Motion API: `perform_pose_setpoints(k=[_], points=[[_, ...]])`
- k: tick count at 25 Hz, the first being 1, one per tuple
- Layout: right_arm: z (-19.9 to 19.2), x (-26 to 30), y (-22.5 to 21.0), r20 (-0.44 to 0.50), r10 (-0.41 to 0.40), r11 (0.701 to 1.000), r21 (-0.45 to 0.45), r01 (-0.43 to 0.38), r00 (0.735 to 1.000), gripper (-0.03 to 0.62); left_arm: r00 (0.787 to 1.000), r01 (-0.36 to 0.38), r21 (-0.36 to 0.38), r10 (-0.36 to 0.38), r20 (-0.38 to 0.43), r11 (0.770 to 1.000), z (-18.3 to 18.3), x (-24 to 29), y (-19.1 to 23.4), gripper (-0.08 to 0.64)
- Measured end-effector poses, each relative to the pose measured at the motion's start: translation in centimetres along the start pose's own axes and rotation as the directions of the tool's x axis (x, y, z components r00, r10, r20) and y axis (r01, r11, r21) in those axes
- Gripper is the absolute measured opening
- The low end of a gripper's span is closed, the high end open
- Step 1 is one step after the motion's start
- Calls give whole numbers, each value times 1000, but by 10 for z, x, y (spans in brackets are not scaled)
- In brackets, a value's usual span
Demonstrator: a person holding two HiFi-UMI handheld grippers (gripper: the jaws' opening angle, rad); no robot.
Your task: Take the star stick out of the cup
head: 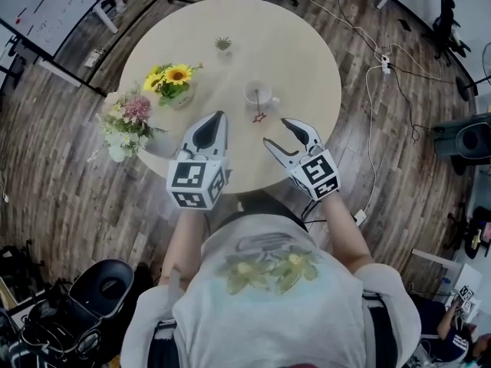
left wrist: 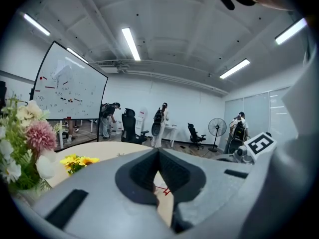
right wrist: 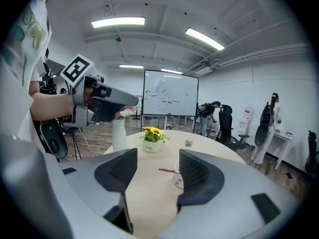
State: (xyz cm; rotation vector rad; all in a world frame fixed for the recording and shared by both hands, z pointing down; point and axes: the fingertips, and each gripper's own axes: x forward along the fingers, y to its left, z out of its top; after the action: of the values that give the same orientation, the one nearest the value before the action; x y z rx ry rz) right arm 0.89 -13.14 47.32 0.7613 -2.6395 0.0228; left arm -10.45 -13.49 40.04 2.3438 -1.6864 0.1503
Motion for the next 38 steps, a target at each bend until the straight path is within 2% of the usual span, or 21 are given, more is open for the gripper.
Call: perform_pose_setpoints(k=[9, 14, 21, 27, 28, 31, 35, 38], points=[[-25, 35, -14, -112, 62, 984, -160, -80, 992, 258, 999, 6, -28, -7, -52, 1000, -19, 27, 17, 2], [-35, 53, -19, -163, 102, 973, -187, -133, 981, 258, 997, 4, -39, -7, -82, 999, -28, 40, 25, 2], [-60, 77, -18, -295, 152, 916, -316, -247, 943, 258, 993, 13, -42, -18, -113, 999, -33, 59, 31, 2], [-65, 94, -19, -331, 172, 889, -353, -291, 928, 255, 991, 17, -51, -24, -135, 999, -39, 72, 38, 2], [-64, 96, -19, -332, 174, 886, -358, -295, 927, 249, 990, 19, -53, -26, -139, 998, -40, 73, 39, 2], [-64, 99, -20, -329, 174, 879, -373, -297, 928, 177, 988, 24, -56, -32, -149, 998, -44, 78, 39, 2], [-66, 101, -20, -331, 181, 881, -365, -302, 926, 155, 987, 29, -58, -37, -157, 998, -46, 82, 39, 2], [-64, 102, -23, -320, 176, 889, -355, -290, 931, 114, 986, 30, -58, -39, -160, 998, -46, 84, 39, 2]])
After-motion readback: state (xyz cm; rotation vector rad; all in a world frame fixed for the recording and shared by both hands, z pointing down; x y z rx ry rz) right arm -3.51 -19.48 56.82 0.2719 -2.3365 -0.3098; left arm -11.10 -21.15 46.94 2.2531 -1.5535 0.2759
